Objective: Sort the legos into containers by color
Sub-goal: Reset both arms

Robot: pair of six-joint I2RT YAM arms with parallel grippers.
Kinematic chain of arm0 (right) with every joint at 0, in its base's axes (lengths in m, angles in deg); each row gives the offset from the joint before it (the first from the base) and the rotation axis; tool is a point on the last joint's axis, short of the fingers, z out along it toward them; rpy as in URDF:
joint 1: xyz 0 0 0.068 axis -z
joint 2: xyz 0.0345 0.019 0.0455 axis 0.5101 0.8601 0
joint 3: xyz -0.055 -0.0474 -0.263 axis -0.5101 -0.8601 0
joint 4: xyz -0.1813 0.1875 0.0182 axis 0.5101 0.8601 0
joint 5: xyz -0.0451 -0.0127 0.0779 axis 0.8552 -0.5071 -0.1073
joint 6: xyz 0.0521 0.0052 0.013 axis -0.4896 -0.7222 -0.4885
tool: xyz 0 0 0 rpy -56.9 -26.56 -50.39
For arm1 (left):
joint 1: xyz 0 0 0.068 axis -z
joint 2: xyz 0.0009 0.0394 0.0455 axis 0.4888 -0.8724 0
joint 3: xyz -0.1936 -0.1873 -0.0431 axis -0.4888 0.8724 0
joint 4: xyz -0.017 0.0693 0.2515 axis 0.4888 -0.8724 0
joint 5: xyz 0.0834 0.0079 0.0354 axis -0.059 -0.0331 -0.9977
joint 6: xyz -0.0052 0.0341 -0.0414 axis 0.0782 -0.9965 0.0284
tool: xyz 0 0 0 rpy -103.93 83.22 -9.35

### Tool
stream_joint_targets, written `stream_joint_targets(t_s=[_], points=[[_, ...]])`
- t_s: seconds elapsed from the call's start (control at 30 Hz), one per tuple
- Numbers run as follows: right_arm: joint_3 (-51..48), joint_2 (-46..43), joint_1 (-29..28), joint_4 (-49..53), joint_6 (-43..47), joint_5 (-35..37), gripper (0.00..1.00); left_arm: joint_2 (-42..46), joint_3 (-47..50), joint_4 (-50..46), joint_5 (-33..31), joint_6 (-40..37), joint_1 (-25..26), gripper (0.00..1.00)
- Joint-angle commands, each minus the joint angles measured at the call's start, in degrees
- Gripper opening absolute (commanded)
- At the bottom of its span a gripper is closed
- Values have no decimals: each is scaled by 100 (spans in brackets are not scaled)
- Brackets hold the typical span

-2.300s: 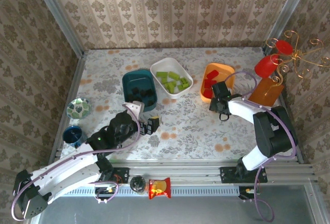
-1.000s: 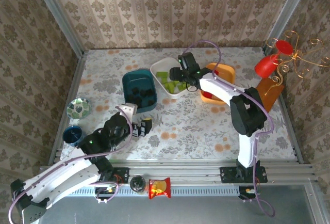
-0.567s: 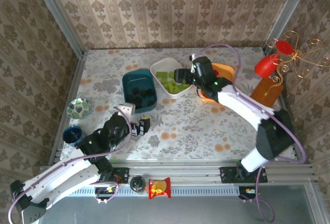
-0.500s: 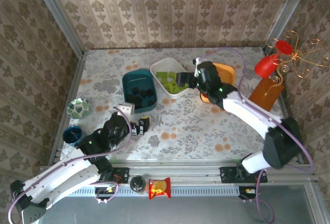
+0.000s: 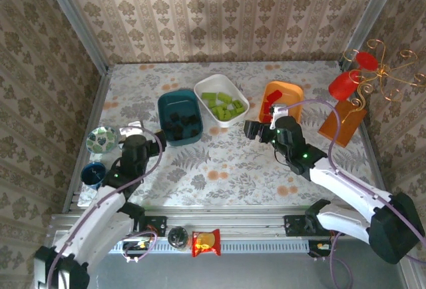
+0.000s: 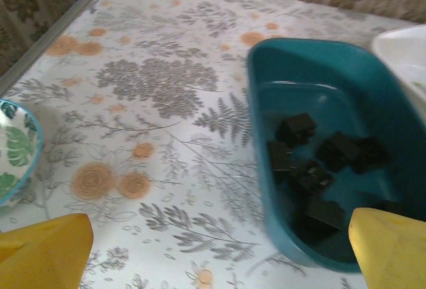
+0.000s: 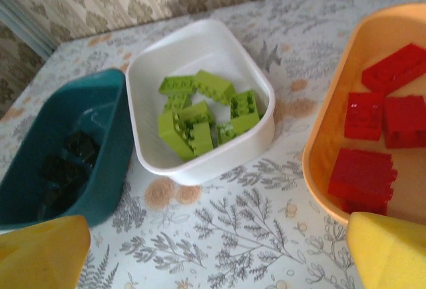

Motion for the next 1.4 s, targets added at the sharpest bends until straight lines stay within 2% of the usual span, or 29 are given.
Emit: stream_joint_targets(t_s=[0.0, 0.13, 0.23, 0.3, 0.37, 0.43, 0.5, 0.57, 0.63, 0.7, 0.83, 1.0, 1.03, 1.1, 1.17, 1.2, 1.27, 1.37], points=[[-45, -149, -15, -310, 49, 402, 100, -337, -7, 839, -284, -580, -260, 99], [-102, -179, 18, -335, -27, 476, 100, -955, -48, 1789, -795, -1480, -592, 100], [-158, -269, 76, -279, -55, 539, 100, -1475, 75, 2538, -714, -2388, -855, 100], [-205, -360, 124, -267, -67, 541, 100, -1802, 197, 2840, -573, -2304, -1184, 100], [-230, -461, 172, -215, -76, 559, 100, -2083, 418, 3316, -7, -2150, -1562, 100], [-276, -531, 230, -189, -87, 630, 100, -2360, 661, 4076, 179, -2074, -1730, 100], [-352, -534, 302, -219, -163, 710, 100, -2679, 896, 4799, 722, -1761, -2015, 100], [-417, -497, 373, -292, -238, 711, 100, -3098, 1060, 5664, 748, -1795, -2038, 100], [-420, -450, 423, -283, -274, 691, 100, -3207, 812, 5354, 991, -1893, -2040, 100], [-411, -394, 450, -293, -276, 675, 100, -3415, 705, 5500, 1201, -2175, -2046, 100], [-361, -321, 482, -219, -285, 690, 100, -3585, 619, 5533, 1454, -2123, -2237, 100], [-343, -347, 512, -151, -277, 751, 100, -4686, 781, 6896, 1976, -2185, -2421, 100], [-341, -356, 516, -146, -247, 769, 100, -4909, 864, 7425, 1957, -2233, -2407, 100], [-402, -395, 519, -237, -239, 861, 100, -4671, 729, 6755, 2030, -2045, -2476, 100], [-521, -505, 515, -390, -418, 989, 100, -4814, 606, 6797, 2219, -2197, -2481, 100], [-548, -558, 512, -385, -535, 1113, 100, -4746, 522, 6527, 2213, -2187, -2476, 100], [-560, -660, 513, -330, -566, 1389, 100, -4784, 375, 6331, 1877, -2289, -2314, 100], [-505, -783, 521, -57, -633, 1852, 100, -4768, 373, 6287, 1836, -2297, -2290, 100]])
